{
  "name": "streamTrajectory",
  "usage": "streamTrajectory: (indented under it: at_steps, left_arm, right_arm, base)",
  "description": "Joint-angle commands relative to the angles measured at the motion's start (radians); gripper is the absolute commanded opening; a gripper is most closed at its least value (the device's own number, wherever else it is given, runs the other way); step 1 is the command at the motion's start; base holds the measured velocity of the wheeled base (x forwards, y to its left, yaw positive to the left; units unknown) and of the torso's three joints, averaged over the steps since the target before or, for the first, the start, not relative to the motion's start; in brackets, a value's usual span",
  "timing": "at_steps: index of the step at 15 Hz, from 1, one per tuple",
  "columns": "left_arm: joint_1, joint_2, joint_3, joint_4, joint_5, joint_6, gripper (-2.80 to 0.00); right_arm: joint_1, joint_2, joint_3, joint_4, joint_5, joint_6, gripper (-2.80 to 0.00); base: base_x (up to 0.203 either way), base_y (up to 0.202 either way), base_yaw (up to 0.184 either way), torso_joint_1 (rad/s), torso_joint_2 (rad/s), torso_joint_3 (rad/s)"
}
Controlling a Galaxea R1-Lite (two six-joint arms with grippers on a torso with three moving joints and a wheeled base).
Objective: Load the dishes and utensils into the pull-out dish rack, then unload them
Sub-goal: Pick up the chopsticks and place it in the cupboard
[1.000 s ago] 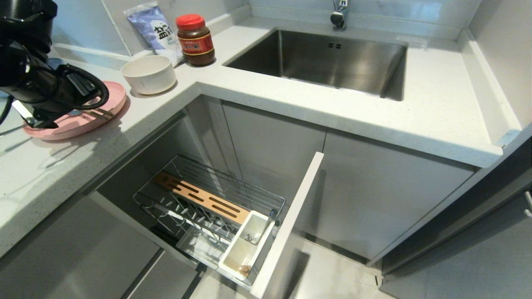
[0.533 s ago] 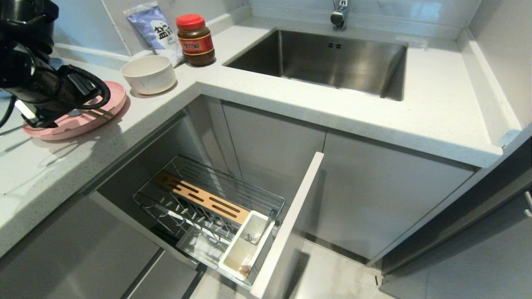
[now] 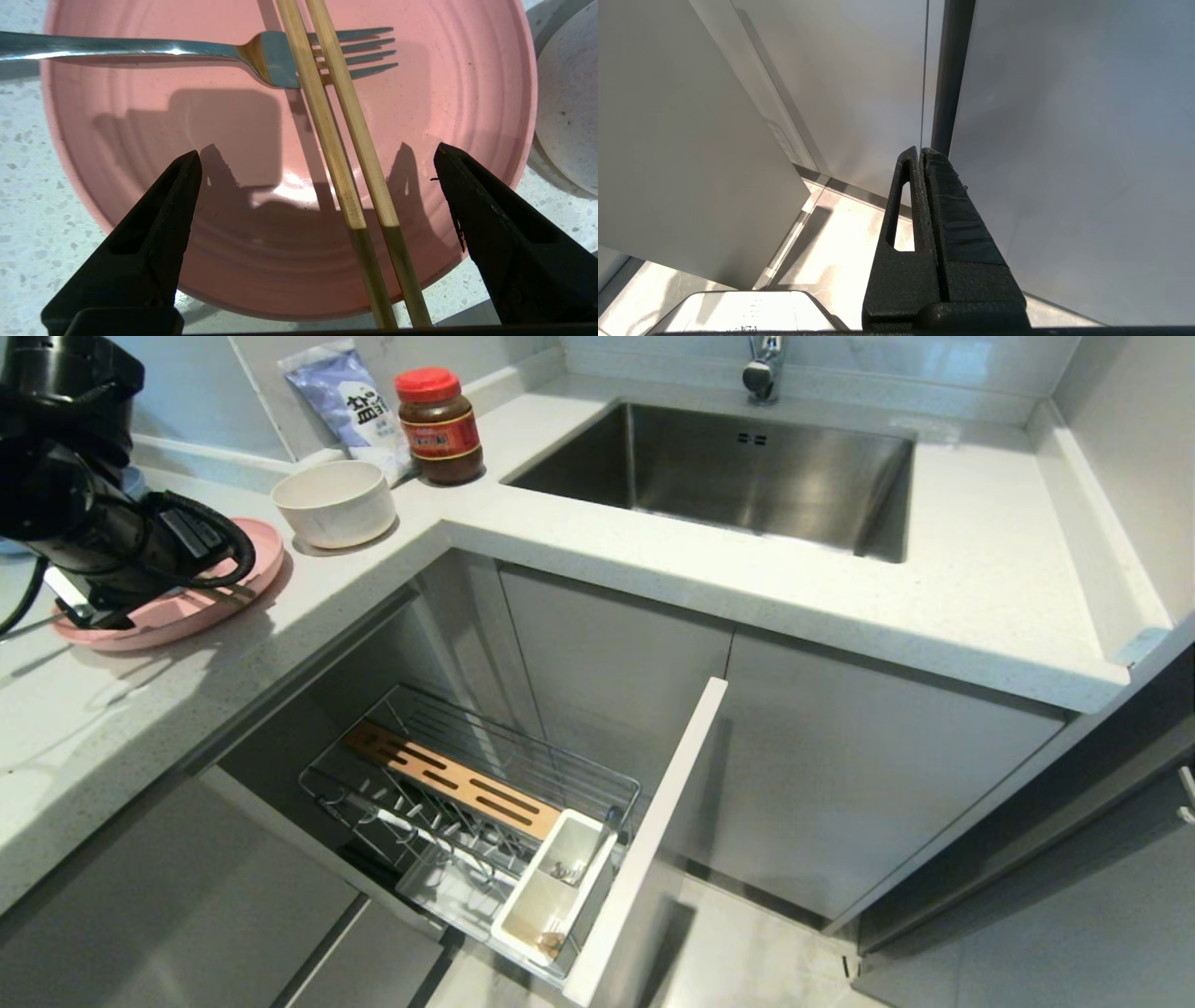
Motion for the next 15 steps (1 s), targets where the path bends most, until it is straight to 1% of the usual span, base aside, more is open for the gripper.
streamTrajectory:
  at_steps: [1,15]
  left_arm:
    - [-0.001,0.007,0.000,0.004,0.003,-0.004,0.00]
    - [-0.001,0.007,0.001,0.004,0.003,-0.003,0.00]
  right_arm:
    - [0.000,-0.003,0.002,0.000,0.000,0.000,-2.80]
    - [0.000,-0.003,0.000,0.000,0.000,0.000,-2.80]
  base:
    - [0.000,0.000,0.000,0.000,0.00,0.000]
    - [0.000,0.000,0.000,0.000,0.00,0.000]
